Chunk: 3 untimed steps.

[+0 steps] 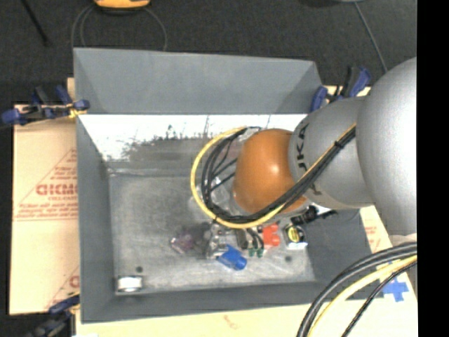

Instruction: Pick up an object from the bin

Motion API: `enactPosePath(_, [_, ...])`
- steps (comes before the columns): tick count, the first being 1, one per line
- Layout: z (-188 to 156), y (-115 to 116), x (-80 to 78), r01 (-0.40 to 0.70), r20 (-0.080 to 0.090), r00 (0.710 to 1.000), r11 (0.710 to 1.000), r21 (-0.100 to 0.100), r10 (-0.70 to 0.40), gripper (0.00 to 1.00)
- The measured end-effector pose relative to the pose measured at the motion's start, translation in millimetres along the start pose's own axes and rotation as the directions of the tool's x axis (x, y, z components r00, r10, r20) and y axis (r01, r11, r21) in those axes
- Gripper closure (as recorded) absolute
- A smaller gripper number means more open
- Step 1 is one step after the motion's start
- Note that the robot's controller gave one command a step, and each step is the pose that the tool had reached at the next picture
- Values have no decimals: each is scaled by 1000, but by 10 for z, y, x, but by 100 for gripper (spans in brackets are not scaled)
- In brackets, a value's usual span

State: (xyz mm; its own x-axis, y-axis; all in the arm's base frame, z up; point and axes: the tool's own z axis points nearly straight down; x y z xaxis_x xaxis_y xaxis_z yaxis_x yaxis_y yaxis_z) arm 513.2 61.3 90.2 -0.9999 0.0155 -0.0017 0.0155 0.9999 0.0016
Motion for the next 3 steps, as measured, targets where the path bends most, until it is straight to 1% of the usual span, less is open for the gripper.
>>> enactPosePath(1, [-48,-24,78,25,-5,1000,1000,3,-25,100])
enactPosePath(2, [-810,6,14,-8,9,1000,1000,-1,8,100])
enactPosePath(3, [-770,4,34,-8,1,1000,1000,0,8,0])
